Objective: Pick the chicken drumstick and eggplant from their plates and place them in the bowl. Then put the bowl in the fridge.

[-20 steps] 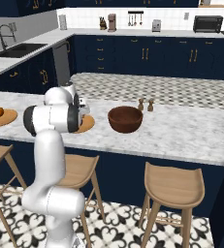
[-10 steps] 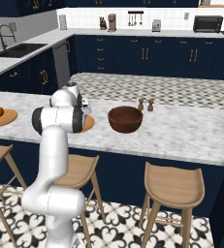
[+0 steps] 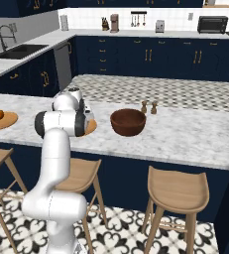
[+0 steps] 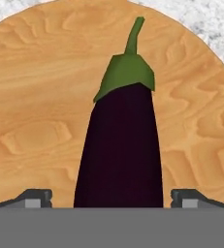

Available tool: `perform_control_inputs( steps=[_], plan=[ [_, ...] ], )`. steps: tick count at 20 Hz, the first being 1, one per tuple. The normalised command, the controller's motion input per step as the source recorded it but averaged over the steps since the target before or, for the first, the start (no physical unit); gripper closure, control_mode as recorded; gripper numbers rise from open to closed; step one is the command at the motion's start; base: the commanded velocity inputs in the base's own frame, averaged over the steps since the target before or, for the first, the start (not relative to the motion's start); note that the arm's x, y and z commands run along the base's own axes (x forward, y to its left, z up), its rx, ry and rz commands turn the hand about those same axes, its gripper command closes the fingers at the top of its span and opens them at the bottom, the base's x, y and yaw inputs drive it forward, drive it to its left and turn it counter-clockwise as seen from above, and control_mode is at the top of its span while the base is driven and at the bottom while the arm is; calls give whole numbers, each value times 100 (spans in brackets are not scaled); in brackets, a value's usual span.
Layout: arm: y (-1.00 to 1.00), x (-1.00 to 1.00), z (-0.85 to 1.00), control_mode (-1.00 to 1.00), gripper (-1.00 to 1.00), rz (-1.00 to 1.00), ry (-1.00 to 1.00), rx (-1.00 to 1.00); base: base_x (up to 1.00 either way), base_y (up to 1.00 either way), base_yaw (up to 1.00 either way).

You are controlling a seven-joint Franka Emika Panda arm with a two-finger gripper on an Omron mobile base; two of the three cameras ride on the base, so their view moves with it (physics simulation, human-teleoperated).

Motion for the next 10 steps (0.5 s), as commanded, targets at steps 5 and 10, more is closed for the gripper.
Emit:
perform_control_inputs(
  steps=[5, 10],
  plan=[
    [-2, -3, 0, -100, 100, 4, 10, -1, 0, 0, 0],
    [-28, -21, 63, -100, 100, 15, 4, 1, 0, 0, 0]
  ],
)
